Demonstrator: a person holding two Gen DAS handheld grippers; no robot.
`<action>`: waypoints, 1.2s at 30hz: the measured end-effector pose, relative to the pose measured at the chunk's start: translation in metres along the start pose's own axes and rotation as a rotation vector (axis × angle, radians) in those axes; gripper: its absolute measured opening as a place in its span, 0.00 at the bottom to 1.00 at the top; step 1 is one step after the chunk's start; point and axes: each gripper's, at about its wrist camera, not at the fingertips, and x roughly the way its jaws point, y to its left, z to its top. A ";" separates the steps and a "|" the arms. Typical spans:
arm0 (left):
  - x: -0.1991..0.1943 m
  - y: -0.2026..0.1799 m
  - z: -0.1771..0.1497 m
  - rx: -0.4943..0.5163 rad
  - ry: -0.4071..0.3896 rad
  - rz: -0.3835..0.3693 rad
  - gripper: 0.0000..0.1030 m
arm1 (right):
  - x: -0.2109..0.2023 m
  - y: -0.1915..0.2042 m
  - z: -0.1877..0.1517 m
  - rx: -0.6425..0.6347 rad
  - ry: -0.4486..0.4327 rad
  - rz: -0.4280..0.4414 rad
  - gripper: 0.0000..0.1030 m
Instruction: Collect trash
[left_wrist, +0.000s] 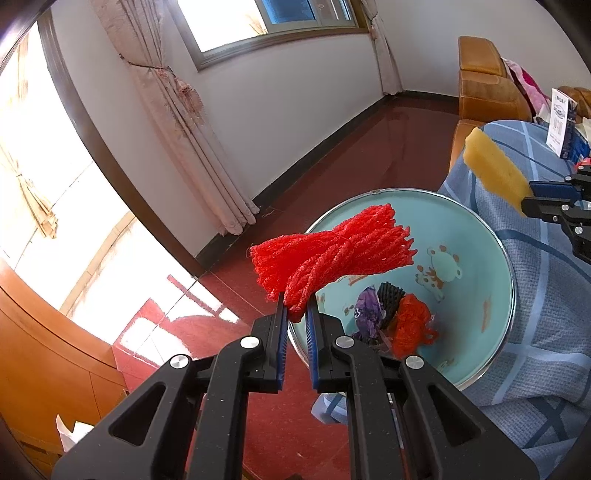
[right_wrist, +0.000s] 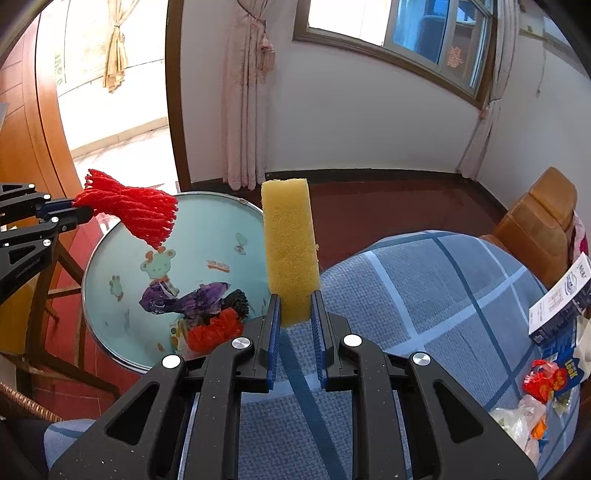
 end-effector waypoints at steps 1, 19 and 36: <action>0.000 0.000 0.000 0.000 0.000 -0.001 0.09 | 0.000 0.000 0.000 -0.001 -0.001 0.000 0.17; -0.003 -0.009 0.000 0.013 0.003 -0.032 0.43 | -0.005 0.015 0.004 -0.023 -0.042 0.031 0.34; -0.004 -0.009 -0.001 0.007 -0.004 -0.022 0.57 | -0.008 0.015 -0.002 -0.003 -0.051 0.018 0.44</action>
